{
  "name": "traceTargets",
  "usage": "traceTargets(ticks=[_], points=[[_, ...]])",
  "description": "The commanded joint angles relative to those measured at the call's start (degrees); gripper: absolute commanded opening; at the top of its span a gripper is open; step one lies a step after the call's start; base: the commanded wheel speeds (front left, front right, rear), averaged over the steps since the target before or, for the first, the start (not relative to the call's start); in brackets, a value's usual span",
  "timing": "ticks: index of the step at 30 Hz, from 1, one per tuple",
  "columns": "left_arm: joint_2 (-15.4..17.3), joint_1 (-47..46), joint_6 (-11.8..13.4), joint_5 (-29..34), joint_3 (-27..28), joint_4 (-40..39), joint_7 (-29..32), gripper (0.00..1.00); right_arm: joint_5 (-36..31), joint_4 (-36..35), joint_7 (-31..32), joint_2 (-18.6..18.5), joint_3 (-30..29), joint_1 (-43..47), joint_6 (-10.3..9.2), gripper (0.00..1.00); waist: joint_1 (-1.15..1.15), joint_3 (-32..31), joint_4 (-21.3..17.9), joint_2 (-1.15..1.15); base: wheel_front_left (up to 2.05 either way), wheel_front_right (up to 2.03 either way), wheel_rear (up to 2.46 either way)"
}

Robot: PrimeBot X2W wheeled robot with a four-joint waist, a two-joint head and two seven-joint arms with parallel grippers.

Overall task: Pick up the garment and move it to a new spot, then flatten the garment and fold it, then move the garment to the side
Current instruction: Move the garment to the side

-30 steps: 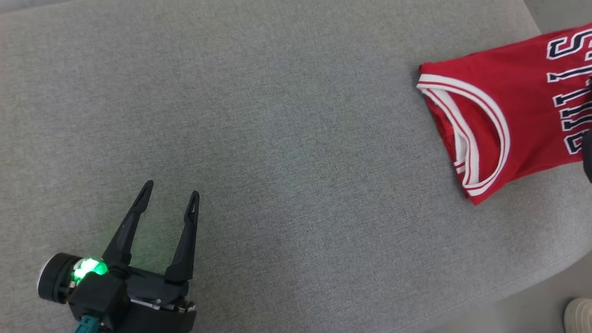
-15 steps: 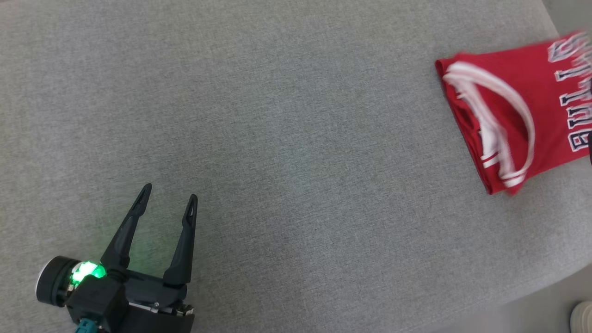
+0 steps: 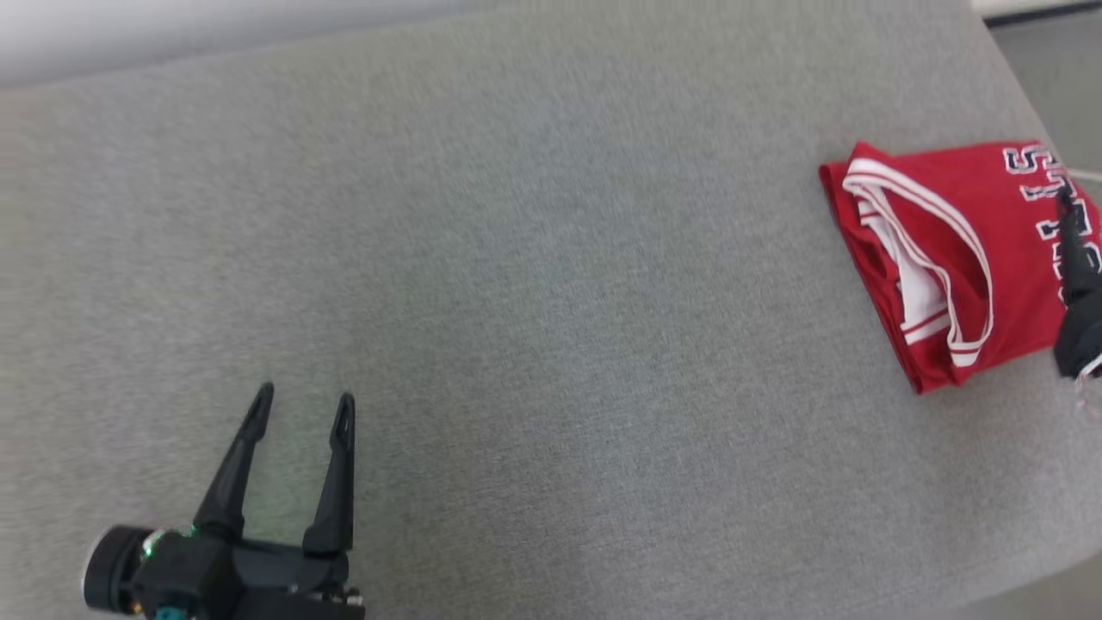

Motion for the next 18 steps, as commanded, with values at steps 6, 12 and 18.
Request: traceTargets(ticks=[6,12,18], points=[[-2.3,4.2,0.4,-0.8,3.5,1.7,-0.2,1.0,1.0,-7.4,-3.7,5.0,-2.8,9.3,-0.16,1.0,0.0,-9.4,5.4,0.0,0.0,0.0,0.0],[-3.9,7.3,0.2,-0.3,5.9,4.7,-0.2,1.0,0.2,-15.7,-4.5,11.0,-3.7,19.9,-0.16,1.0,0.0,-14.6,8.2,0.0,0.0,0.0,0.0],[-4.9,9.3,0.0,0.3,7.3,7.5,-0.2,1.0,-0.4,-21.6,-5.0,16.3,-3.6,28.5,-0.16,1.0,0.0,-18.9,10.5,0.0,0.0,0.0,0.0]])
